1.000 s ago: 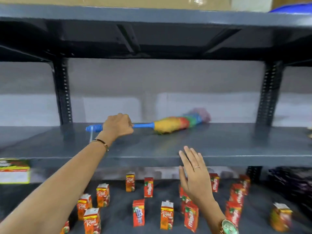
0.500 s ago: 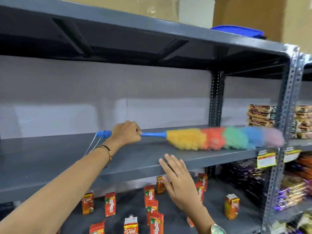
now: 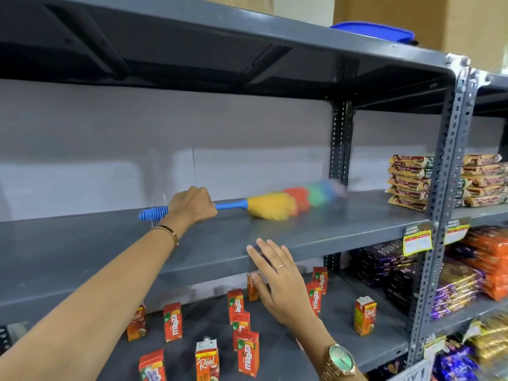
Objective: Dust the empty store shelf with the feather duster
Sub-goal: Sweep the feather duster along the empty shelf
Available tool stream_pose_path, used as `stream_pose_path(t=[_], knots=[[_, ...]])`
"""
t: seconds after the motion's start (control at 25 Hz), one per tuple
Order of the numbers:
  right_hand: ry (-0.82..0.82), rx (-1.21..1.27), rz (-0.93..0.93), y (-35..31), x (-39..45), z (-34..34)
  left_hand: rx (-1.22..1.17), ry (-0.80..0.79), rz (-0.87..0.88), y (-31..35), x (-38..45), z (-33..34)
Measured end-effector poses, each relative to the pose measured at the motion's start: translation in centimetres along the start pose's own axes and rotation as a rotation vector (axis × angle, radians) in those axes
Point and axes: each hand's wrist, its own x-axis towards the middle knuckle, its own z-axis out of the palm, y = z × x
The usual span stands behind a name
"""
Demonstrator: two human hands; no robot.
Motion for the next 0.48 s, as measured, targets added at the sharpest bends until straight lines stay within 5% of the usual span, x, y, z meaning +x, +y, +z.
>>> stream_pose_path(t=[0.24,0.48], knots=[[0.054,0.004,0.008,0.4,-0.1,-1.1,-0.056,-0.097,0.076,-4.5,-1.9,-1.2],[0.403,-0.174,0.274,2.9,-1.9,-5.0,0.204,0.190,0.302,-2.8,-1.1,-2.0]])
